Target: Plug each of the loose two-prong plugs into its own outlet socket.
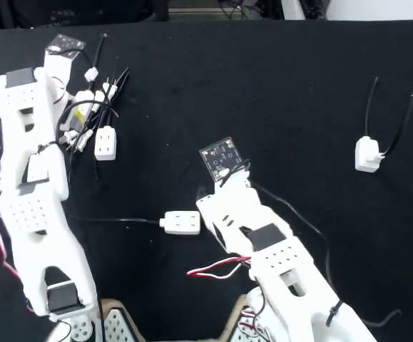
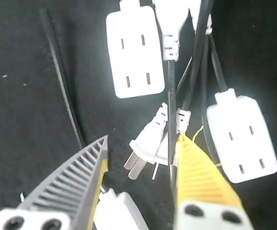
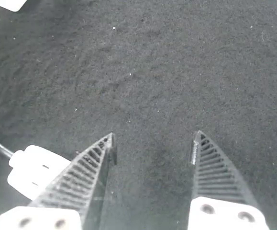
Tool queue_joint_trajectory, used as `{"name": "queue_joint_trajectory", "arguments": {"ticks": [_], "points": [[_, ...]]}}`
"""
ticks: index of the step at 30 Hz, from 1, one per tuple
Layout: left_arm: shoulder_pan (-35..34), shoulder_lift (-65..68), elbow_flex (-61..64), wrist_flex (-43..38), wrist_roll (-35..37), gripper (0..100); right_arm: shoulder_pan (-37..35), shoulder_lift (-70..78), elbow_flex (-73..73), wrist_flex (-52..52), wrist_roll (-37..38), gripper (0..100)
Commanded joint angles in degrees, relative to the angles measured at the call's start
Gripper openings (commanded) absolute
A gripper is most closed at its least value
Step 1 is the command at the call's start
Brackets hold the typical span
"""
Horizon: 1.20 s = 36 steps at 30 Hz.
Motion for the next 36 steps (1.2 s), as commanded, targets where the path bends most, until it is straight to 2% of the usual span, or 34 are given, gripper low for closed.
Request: {"name": "queue_joint_trajectory", "arguments": {"ticks": [1, 6, 15, 17, 20, 21, 22, 24, 28, 36], "points": [[-1.36, 5.98, -13.76, 6.86, -3.16, 22, -0.97, -1.36, -1.8, 0.26, 0.62, 24.0], [-2.51, 13.1, -22.73, 13.98, -3.69, 22, -1.14, -1.36, -1.8, 0.09, 0.62, 24.0], [-2.95, 22.24, -37.14, 15.21, -3.52, 22, -1.14, -1.36, -1.8, 0.09, 0.62, 24.0], [-2.86, 22.86, -40.04, 18.11, -3.6, 22, -1.14, -1.36, -1.8, 0.09, 0.62, 24.0], [-2.86, 23.38, -45.41, 23.65, -3.6, 9, -1.14, -1.36, -1.8, 0.0, 0.62, 24.0], [-3.03, 23.56, -46.02, 23.65, -3.43, 3, -1.14, -1.36, -1.8, 0.0, 0.62, 24.0], [-3.3, 23.56, -46.2, 23.65, -3.6, 2, -1.14, -1.36, -1.8, 0.0, 0.62, 24.0], [-4.0, 23.38, -46.2, 23.65, -3.52, 7, -1.14, -1.36, -1.8, 0.0, 0.62, 24.0], [-4.62, 22.77, -46.73, 23.65, -3.43, 3, -1.14, -1.36, -1.8, 0.0, 0.62, 24.0], [-5.41, 16.44, -43.03, 23.74, -1.67, 3, -1.14, -1.36, -1.89, 0.0, 0.62, 24.0]]}}
